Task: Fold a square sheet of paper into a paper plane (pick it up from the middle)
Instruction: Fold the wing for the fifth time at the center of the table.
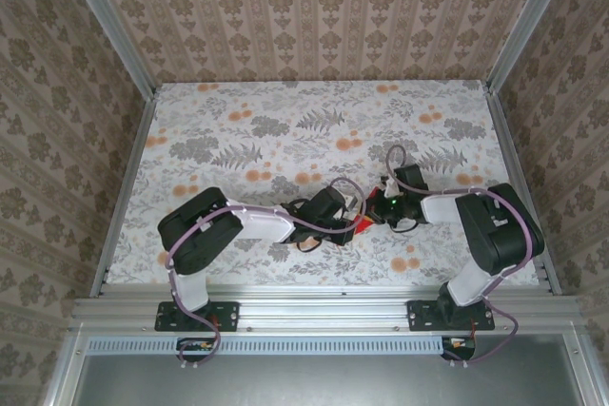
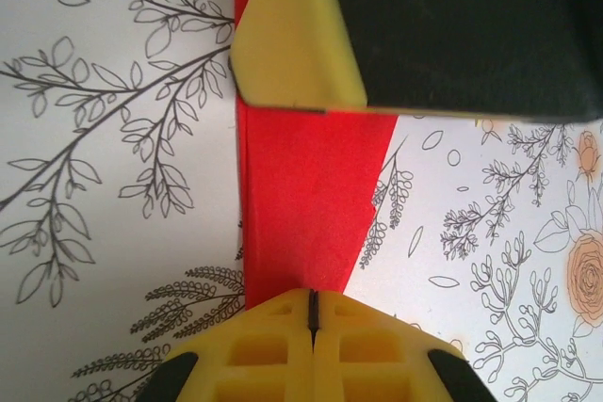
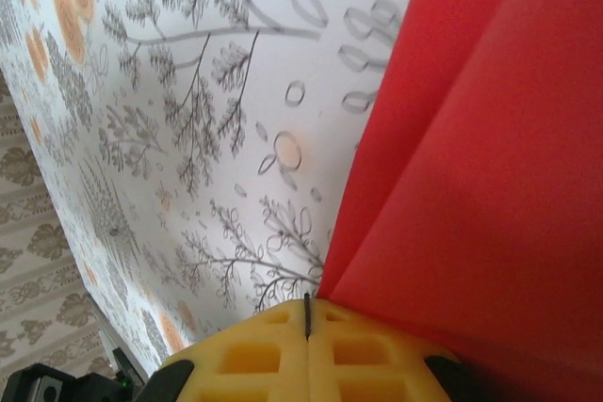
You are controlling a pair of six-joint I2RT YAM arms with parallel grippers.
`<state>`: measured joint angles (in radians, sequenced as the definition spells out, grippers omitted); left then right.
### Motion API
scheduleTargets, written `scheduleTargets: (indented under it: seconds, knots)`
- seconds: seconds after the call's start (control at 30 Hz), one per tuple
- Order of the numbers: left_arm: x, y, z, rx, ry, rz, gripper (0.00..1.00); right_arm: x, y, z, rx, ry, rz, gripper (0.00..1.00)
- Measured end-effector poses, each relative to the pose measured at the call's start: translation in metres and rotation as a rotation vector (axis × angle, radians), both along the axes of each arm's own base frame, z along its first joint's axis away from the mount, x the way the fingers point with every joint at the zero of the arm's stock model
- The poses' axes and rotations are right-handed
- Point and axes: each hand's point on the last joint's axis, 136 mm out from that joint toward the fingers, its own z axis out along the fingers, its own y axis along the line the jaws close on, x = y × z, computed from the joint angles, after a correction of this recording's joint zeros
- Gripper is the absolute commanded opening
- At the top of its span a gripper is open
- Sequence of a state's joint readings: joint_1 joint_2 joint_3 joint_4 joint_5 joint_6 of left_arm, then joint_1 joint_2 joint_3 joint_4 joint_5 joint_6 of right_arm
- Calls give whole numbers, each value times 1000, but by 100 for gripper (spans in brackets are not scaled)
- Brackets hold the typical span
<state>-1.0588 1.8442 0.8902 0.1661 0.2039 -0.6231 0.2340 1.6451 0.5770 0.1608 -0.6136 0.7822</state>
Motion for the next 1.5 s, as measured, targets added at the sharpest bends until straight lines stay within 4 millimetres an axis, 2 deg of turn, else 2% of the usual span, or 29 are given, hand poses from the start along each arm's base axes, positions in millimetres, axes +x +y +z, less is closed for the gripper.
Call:
scheduleTargets:
  seconds: [0.23, 0.5, 0.97, 1.2, 1.5]
  knots:
    - [1, 4, 0, -4, -19, 9, 0, 15, -15, 1, -11, 15, -51, 8]
    - [2, 6, 0, -3, -30, 12, 0, 22, -19, 1, 6, 54, -55, 8]
    - [5, 13, -1, -18, -28, 14, 0, 48, -35, 1, 7, 87, -117, 9]
    - [4, 17, 0, -21, -23, 13, 0, 54, -36, 2, 26, 109, -139, 9]
    - [-1, 35, -1, -17, -8, 21, 0, 59, -37, 2, 47, 127, -163, 10]
